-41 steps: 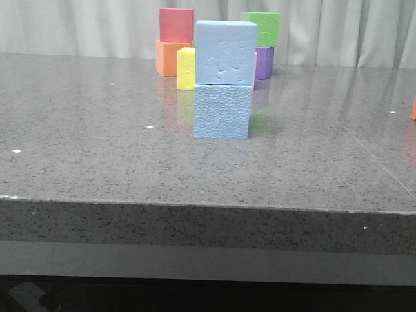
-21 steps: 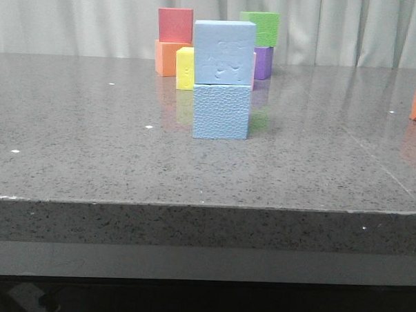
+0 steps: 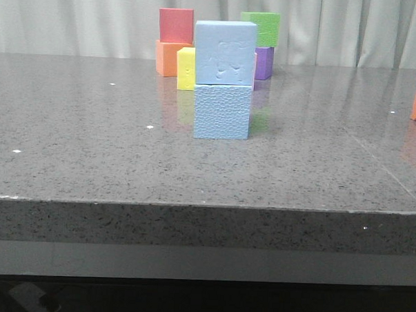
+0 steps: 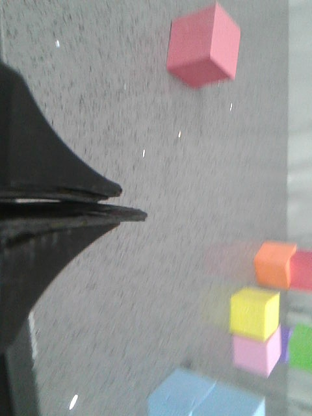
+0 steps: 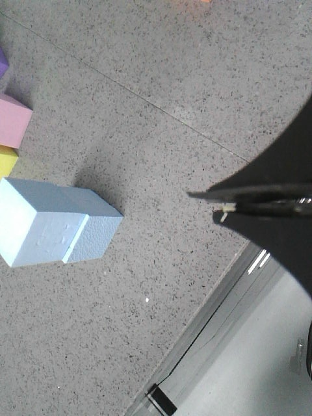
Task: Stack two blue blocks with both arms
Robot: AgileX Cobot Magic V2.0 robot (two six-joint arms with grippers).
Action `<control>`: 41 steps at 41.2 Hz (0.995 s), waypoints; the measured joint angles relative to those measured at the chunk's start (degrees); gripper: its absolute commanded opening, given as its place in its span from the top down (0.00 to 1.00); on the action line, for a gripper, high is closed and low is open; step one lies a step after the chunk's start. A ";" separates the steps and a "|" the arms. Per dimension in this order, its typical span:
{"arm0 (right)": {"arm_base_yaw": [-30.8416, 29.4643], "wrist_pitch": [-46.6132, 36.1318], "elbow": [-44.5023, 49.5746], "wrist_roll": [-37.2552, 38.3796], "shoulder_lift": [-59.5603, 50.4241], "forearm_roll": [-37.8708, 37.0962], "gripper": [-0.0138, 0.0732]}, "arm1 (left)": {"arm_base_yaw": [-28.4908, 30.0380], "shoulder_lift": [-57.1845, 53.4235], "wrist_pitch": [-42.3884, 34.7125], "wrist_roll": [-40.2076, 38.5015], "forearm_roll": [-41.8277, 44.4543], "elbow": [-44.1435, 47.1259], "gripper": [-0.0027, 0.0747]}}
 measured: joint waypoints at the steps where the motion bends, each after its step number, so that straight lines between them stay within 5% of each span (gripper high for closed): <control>1: 0.00 0.00 0.00 0.00 0.00 0.00 0.98 | 1.18 -0.93 -1.19 0.00 0.00 1.18 0.99; 17: 0.00 0.00 0.00 0.00 0.00 0.00 0.98 | 5.90 -10.08 -26.81 0.00 -1.26 23.15 0.99; 41: 0.00 -0.04 0.00 0.00 0.00 0.00 0.98 | 8.71 -10.25 -30.11 0.00 -0.41 23.52 0.99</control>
